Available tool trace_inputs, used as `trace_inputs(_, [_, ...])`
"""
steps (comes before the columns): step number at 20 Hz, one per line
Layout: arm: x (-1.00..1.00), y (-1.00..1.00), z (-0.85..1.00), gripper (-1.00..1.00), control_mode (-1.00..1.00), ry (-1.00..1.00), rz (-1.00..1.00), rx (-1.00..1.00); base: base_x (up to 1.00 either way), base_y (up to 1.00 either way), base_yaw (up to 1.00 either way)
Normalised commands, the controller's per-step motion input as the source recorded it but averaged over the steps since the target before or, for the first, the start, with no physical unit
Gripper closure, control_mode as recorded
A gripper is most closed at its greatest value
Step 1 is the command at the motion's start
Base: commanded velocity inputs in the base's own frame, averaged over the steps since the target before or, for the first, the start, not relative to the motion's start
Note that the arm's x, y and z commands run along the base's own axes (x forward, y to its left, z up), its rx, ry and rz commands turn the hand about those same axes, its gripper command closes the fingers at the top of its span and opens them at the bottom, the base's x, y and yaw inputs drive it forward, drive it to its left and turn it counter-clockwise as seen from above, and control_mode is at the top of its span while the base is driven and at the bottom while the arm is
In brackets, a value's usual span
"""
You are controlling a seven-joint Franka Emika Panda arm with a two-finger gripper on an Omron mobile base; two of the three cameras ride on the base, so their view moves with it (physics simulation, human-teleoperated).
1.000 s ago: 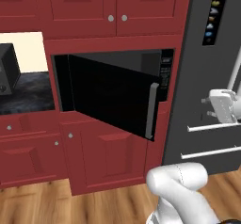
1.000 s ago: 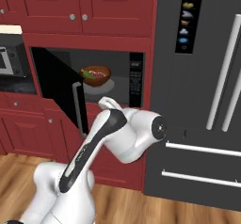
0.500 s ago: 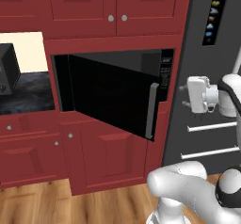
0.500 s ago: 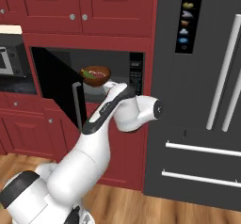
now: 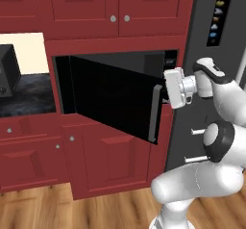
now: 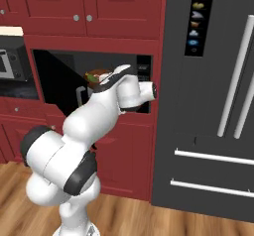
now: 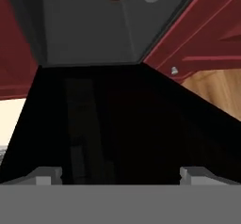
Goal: The microwave is finished heating the steak and cucumber. Take the bowl containing the food and place it on the dining counter.
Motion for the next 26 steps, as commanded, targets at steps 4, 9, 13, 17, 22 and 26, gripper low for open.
trace_inputs(4, [-0.36,1.00,0.00,-1.00,-1.00,0.16,0.39,0.08,0.00,0.00,0.00])
trace_inputs(9, [-0.48,1.00,0.00,-1.00,-1.00,0.07,0.38,0.07,0.00,0.00,0.00])
trace_inputs(13, [-0.78,1.00,0.00,-1.00,-1.00,0.00,0.39,0.08,0.00,0.00,0.00])
trace_inputs(17, [-0.80,1.00,-0.01,-1.00,-1.00,-0.01,0.32,0.05,0.00,0.00,0.00])
trace_inputs(22, [-0.37,1.00,-0.10,-1.00,-1.00,-0.13,0.06,0.00,0.00,0.00,0.00])
trace_inputs(26, [0.02,1.00,0.01,-1.00,-1.00,-0.14,-0.26,-0.05,0.00,0.00,0.00])
